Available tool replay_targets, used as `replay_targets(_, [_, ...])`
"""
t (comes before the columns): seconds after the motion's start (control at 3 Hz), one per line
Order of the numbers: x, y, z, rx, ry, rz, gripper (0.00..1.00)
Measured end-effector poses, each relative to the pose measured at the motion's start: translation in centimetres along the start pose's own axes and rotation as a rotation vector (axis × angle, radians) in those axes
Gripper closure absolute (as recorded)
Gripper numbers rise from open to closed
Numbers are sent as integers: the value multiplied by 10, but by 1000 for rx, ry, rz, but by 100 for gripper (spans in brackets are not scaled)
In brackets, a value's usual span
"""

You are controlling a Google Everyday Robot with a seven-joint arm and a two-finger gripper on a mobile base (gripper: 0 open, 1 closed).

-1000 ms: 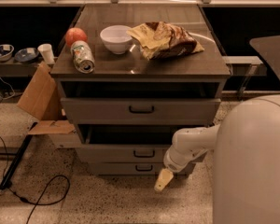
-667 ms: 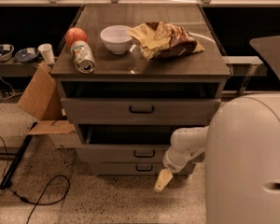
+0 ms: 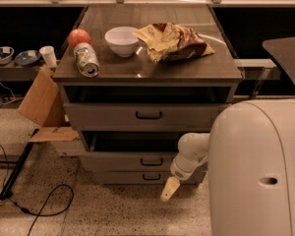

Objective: Close middle drawer

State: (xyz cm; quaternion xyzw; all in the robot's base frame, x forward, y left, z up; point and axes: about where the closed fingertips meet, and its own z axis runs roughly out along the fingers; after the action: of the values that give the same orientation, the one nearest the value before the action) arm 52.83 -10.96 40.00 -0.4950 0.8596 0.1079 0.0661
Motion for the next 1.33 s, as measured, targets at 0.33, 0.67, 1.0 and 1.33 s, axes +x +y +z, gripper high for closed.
replay_targets(0.33, [-15, -5, -1, -8, -29, 13, 0])
replay_targets(0.67, [-29, -12, -2, 0, -46, 19, 0])
replay_targets(1.0, [-40, -18, -3, 15, -60, 16, 0])
replay_targets(1.33, [-48, -23, -3, 35, -73, 9, 0])
